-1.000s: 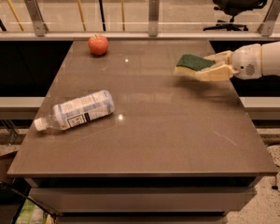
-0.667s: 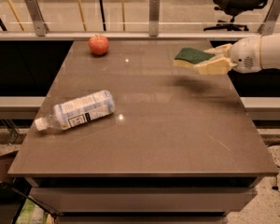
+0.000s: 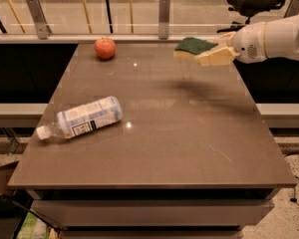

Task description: Move sponge near apple

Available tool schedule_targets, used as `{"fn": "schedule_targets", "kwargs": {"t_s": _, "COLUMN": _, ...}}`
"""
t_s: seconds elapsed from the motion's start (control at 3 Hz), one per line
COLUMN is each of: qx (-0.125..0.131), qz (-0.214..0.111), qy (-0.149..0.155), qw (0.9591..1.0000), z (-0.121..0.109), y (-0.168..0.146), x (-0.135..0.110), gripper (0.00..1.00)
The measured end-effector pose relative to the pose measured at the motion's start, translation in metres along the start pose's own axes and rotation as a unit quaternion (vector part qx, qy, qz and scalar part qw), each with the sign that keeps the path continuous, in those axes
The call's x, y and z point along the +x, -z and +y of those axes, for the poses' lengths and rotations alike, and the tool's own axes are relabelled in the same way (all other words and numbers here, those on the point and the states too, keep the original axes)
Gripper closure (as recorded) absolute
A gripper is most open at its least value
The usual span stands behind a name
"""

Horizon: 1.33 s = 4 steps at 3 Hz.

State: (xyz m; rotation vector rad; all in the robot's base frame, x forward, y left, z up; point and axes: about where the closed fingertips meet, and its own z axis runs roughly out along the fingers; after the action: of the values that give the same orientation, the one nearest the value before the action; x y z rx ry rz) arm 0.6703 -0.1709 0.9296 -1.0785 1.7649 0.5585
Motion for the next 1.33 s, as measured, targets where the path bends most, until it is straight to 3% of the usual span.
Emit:
{"fn": "schedule_targets", "kwargs": {"t_s": 0.67, "qx": -0.014, "qz": -0.007, "qy": 0.024, "qw": 0.9996, "z": 0.001, "y": -0.037, "x": -0.034, "gripper": 1.00}}
{"fn": "schedule_targets", "kwargs": {"t_s": 1.33, "qx": 0.024, "qz": 0.002, "qy": 0.013, "qw": 0.9996, "z": -0.009, "y": -0.082, "x": -0.039, "gripper": 1.00}}
